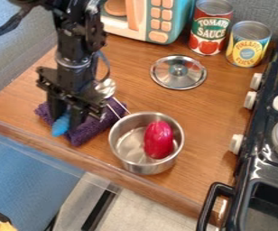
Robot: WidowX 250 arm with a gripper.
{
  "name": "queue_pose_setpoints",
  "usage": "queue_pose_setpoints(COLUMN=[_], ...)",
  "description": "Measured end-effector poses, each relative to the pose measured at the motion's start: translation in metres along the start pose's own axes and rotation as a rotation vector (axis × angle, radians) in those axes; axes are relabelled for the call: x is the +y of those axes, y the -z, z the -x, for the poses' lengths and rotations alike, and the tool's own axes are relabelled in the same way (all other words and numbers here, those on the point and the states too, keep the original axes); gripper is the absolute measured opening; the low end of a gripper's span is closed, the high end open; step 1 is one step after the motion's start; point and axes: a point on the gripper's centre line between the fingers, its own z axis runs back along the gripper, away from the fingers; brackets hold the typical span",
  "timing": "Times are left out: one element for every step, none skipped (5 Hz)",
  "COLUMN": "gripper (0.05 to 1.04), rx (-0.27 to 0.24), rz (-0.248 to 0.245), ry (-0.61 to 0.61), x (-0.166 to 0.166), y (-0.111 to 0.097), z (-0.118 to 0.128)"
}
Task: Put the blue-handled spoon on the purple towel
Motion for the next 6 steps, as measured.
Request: queue_pose_setpoints(gripper=[0.409, 0.409, 0.409, 0.409, 0.409, 0.473], rx=[0.016, -0.007, -0.036, -0.062, -0.072, -0.076], rz=[-0.025, -0.045, -0.052, -0.038, -0.024, -0.006], ry=[-0.02, -0.058, -0.079, -0.092, -0.085, -0.076], x=[0.008, 0.021, 0.03, 0.032, 0.027, 0.022], y=[0.006, -0.002, -0.009, -0.009, -0.003, 0.006], z=[0.007, 0.01, 0.006, 0.003, -0.003, -0.012])
